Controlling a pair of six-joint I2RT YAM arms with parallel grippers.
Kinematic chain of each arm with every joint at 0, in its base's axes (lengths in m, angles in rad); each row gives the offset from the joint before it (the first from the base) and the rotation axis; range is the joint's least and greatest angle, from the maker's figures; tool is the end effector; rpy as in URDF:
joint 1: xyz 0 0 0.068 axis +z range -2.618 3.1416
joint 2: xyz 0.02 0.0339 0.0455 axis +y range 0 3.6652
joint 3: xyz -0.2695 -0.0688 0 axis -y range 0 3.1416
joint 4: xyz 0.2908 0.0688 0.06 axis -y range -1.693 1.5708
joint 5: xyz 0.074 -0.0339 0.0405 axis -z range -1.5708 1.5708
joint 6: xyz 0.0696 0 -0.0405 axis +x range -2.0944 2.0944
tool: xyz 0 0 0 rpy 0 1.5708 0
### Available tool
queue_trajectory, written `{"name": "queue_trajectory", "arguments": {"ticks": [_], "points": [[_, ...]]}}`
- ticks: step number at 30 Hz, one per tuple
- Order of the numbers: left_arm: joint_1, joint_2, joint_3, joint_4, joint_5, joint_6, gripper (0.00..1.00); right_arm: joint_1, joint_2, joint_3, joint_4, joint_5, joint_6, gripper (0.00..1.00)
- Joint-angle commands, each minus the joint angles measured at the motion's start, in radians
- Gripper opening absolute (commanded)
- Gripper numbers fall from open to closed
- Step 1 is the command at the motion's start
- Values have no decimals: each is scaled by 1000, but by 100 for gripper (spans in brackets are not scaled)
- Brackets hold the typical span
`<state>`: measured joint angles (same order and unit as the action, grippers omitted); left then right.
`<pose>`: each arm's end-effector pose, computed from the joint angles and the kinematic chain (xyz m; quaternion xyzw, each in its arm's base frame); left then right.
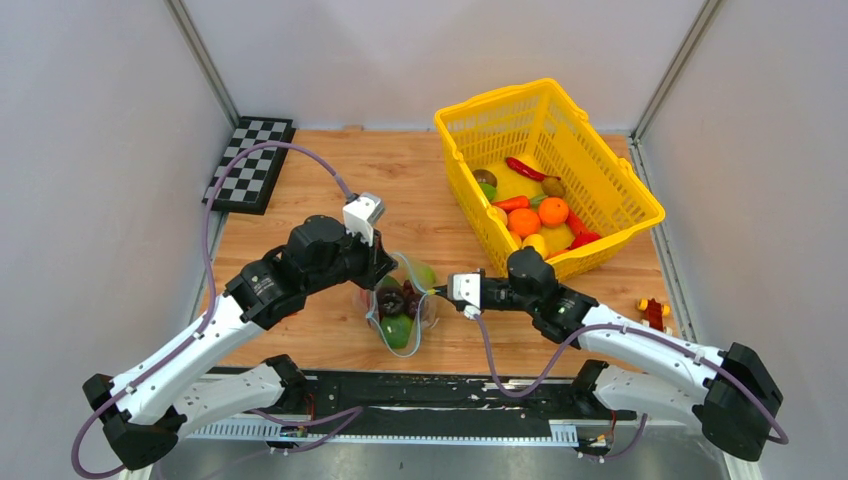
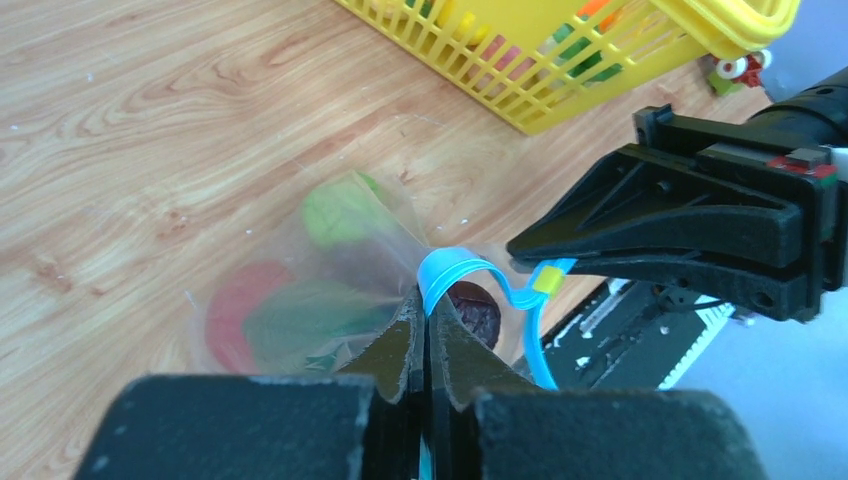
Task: Place the food in the zip-top bag and seal the zipper
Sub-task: Adjust the zipper food storage bag at the center of the board.
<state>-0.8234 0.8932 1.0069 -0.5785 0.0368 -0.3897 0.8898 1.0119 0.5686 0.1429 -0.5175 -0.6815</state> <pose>0.1759 -0.1935 0.3517 0.1925 0.8288 -0.3122 0.4225 0.1583 0.2501 0.2317 -0.6577 0.4427 0.2645 0.5491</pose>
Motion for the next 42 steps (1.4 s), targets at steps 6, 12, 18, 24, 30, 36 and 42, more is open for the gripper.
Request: {"name": "queue_trajectory", "arguments": {"ticks": [6,12,18,24,30,36,42], "points": [[9,-2,47,-113,-118,64,56,-27,-45,63,12,109,213,0],[13,-31,84,-159,-149,96,94,-80,0,172,-104,154,371,0],[15,-46,119,-243,-106,114,100,-177,39,242,-137,88,512,0],[15,-96,44,-188,67,114,100,-192,91,292,-209,73,518,0],[15,-139,15,-186,146,227,100,-240,156,362,-273,32,541,0],[14,-171,-66,-68,187,294,98,-260,201,401,-283,-4,555,0],[-19,-172,-148,-35,140,381,86,-279,231,424,-281,-28,568,0]]}}
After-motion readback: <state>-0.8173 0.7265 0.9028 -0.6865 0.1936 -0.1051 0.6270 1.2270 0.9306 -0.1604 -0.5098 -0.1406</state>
